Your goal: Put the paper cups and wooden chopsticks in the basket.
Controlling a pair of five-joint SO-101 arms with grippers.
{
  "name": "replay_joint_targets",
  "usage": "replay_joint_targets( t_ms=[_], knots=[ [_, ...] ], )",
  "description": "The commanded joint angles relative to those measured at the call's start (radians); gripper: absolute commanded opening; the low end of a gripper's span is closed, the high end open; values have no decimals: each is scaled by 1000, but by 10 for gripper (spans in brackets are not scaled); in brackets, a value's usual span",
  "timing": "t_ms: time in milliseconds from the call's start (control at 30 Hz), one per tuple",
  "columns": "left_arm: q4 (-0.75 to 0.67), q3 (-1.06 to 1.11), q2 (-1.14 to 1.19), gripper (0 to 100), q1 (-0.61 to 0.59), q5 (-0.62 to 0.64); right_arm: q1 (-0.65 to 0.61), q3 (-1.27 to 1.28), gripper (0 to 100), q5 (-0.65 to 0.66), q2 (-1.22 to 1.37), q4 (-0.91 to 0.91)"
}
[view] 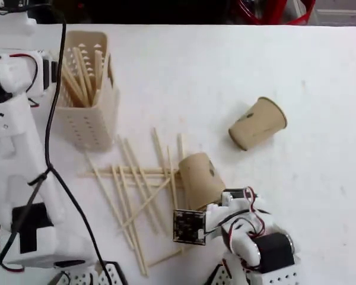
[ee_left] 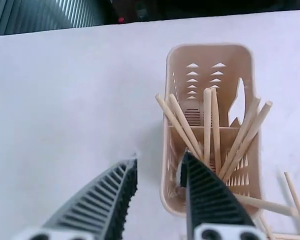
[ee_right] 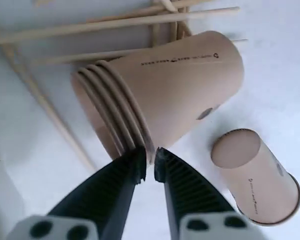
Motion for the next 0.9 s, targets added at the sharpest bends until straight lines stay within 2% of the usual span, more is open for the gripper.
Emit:
replay_joint_targets(
  t_ms=[0,67,200,300,433,700,767,867],
  knots=[
    [-20,-63,18,156,-10,-6,-42,-9,60,35,125,31],
    [-18,-77,33,156,-10,-6,-54,-8,60,54,157,33],
    [11,-86,44,156,-10,-6,-50,0,60,-9,191,-48],
    [25,-87,38,155,-10,-6,-45,34,60,-104,205,-199],
    [51,-87,38,155,-28,-12,-15,51,60,-155,245,-374],
    [44,-81,41,156,-107,-14,142,35,60,-284,426,-765],
    [44,-78,45,157,-110,-14,165,-17,60,-328,479,-777],
    [44,-80,45,157,-113,-15,168,-107,61,-350,499,-674]
  ],
)
